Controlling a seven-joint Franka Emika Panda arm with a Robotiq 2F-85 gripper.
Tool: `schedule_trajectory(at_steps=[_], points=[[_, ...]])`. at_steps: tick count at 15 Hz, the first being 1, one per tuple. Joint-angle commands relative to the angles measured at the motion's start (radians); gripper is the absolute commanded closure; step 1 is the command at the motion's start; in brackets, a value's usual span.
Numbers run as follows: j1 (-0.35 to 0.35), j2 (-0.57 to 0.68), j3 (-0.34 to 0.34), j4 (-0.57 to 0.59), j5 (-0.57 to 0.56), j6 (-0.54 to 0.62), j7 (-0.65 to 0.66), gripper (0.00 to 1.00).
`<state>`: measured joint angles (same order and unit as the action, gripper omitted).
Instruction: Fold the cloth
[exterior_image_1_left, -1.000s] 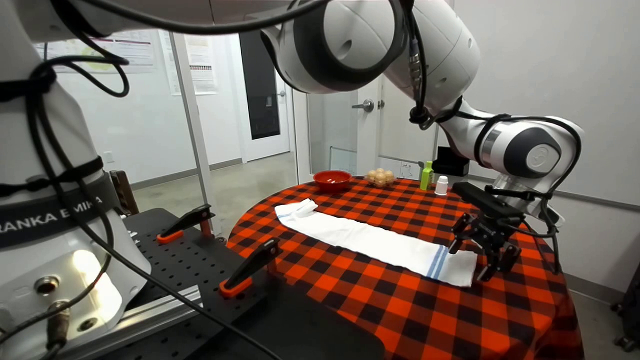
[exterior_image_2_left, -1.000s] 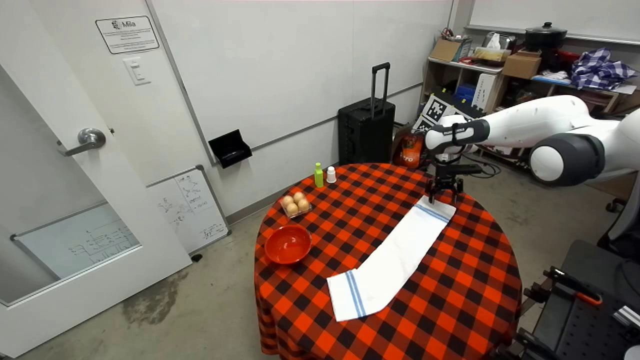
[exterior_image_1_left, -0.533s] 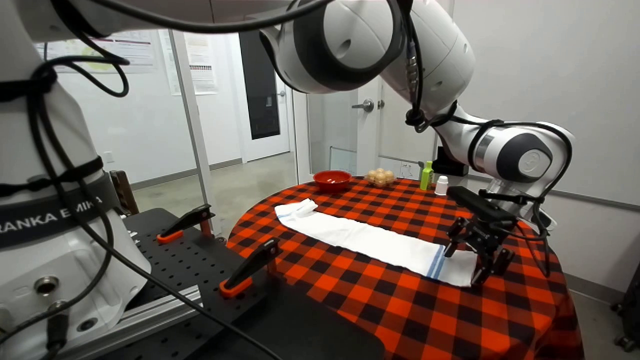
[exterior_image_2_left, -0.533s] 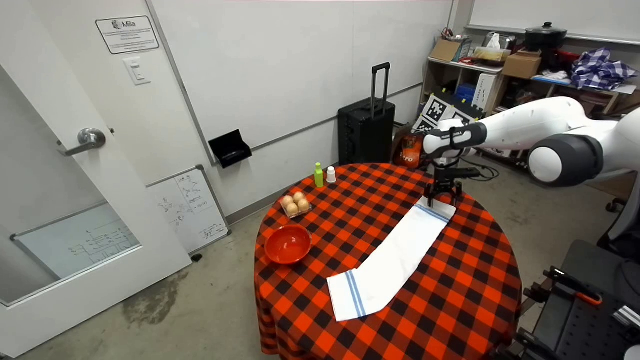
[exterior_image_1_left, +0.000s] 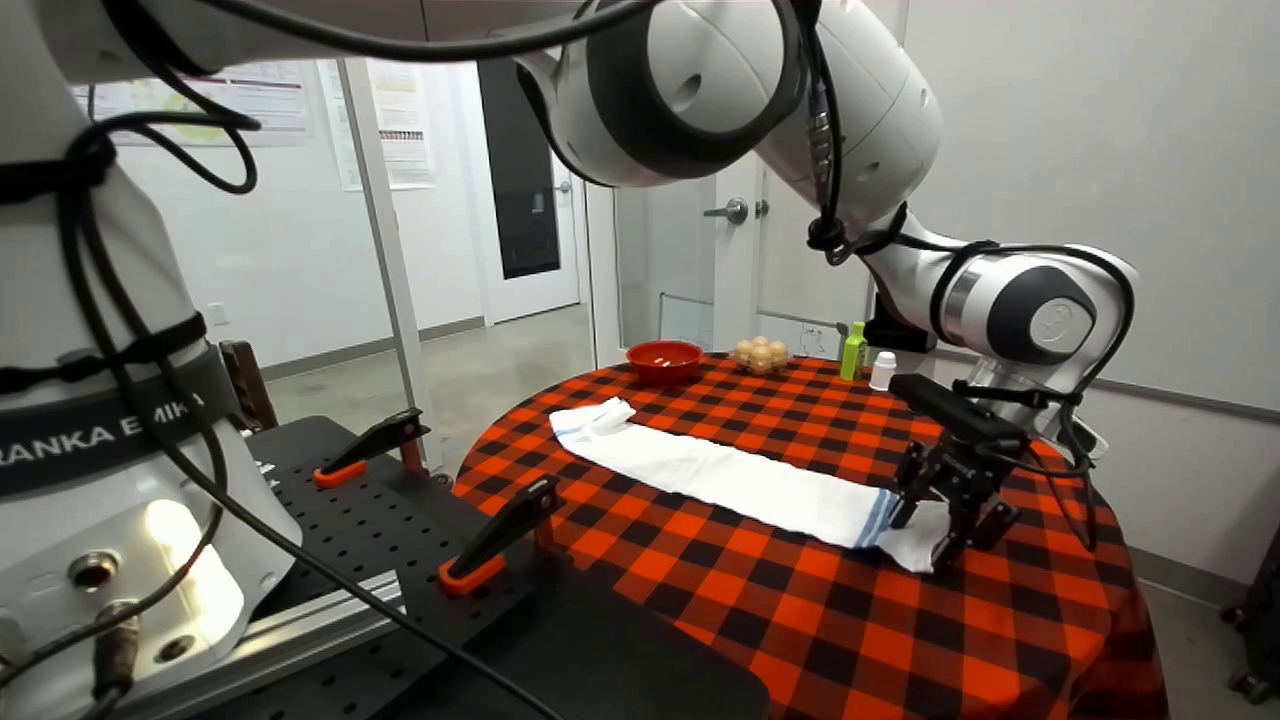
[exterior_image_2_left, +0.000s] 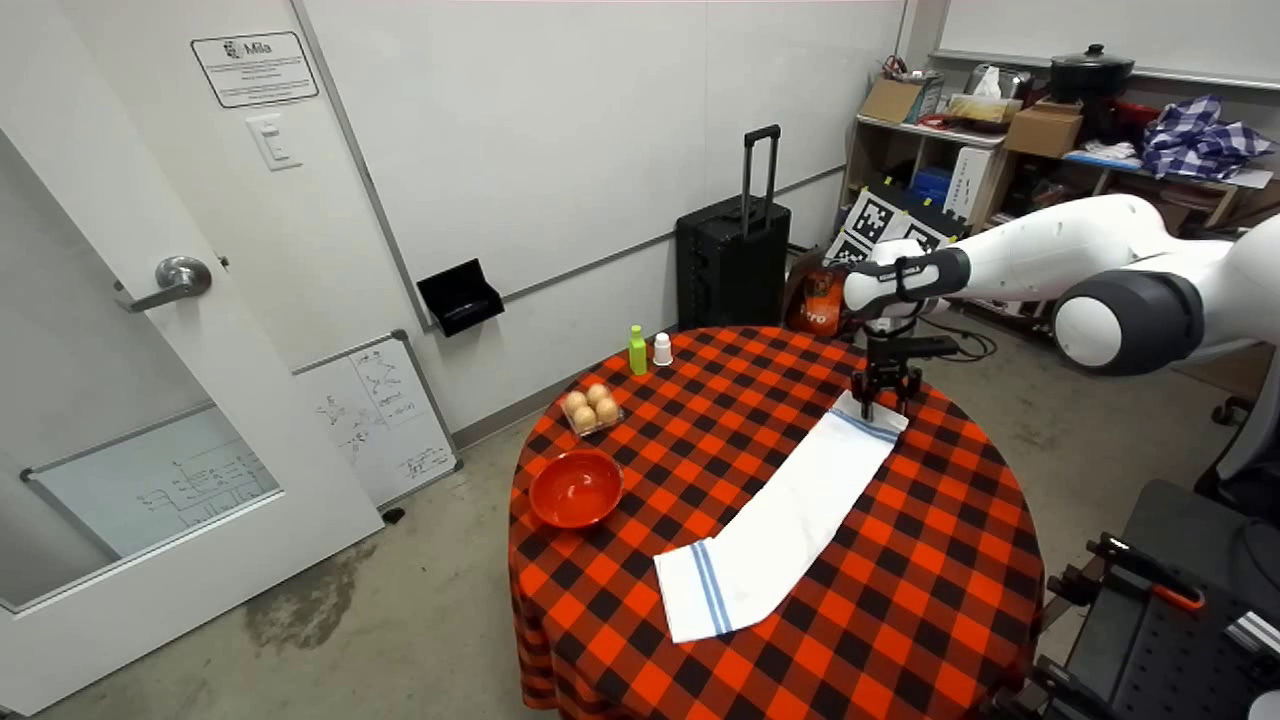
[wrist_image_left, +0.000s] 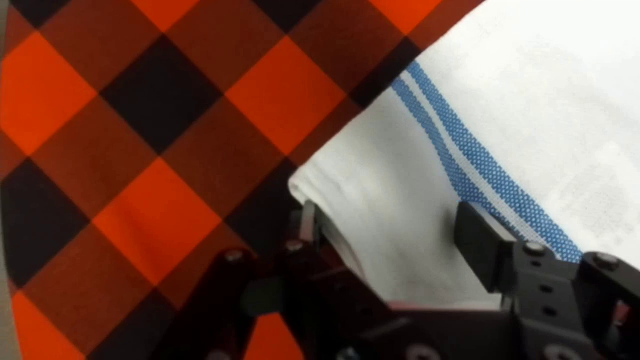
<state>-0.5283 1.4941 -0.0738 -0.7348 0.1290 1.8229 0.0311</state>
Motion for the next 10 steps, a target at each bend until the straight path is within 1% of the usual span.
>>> schedule_trajectory(at_steps=[1,3,4,5,7,8,9,10], points=[[0.011,-0.001,-0.016,-0.006,-0.003,0.017,0.021,0.62],[0.011,-0.004,-0.018,-0.005,-0.004,0.017,0.025,0.77],[0.011,-0.005,-0.018,-0.003,-0.004,0.017,0.026,0.81],[0.011,-0.006,-0.018,-0.004,-0.004,0.017,0.028,0.82],[0.013,-0.007,-0.020,-0.003,-0.005,0.016,0.031,0.72],[0.014,-0.007,-0.022,-0.002,-0.007,0.016,0.032,0.58],[0.015,-0.007,-0.023,-0.002,-0.008,0.016,0.034,0.56],[0.016,-0.007,-0.027,-0.002,-0.010,0.016,0.035,0.48]])
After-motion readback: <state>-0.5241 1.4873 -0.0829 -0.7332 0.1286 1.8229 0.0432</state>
